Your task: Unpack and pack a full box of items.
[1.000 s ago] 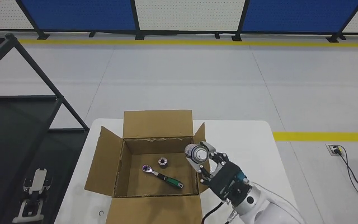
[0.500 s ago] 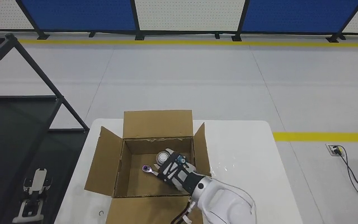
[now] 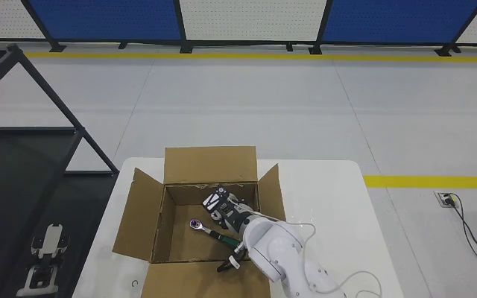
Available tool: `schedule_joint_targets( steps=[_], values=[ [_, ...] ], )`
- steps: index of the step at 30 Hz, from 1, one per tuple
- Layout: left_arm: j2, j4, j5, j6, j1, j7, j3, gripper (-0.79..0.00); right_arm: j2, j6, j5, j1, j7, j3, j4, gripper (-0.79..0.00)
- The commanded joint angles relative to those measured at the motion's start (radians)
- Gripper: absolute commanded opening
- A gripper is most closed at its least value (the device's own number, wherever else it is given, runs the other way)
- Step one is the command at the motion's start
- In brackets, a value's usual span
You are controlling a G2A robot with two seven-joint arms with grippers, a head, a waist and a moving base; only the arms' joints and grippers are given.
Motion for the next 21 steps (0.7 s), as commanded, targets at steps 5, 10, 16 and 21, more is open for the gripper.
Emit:
schedule_joint_targets(
  steps=[5, 10, 16, 21],
  values=[
    [0.0, 0.0, 0.0, 0.0, 0.0, 0.0, 0.0, 0.0, 0.0, 0.0, 0.0, -0.001, -0.004, 0.001, -0.002, -0.785],
    [0.0, 0.0, 0.0, 0.0, 0.0, 0.0, 0.0, 0.0, -0.003, -0.005, 0.036, -0.007, -0.033, 0.006, 0.038, -0.785],
    [0.0, 0.0, 0.0, 0.0, 0.0, 0.0, 0.0, 0.0, -0.038, 0.0, 0.128, 0.073, -0.062, -0.04, 0.202, -0.785],
    [0.0, 0.0, 0.0, 0.0, 0.0, 0.0, 0.0, 0.0, -0.069, 0.064, 0.139, 0.128, -0.061, -0.082, 0.308, -0.785]
  ],
)
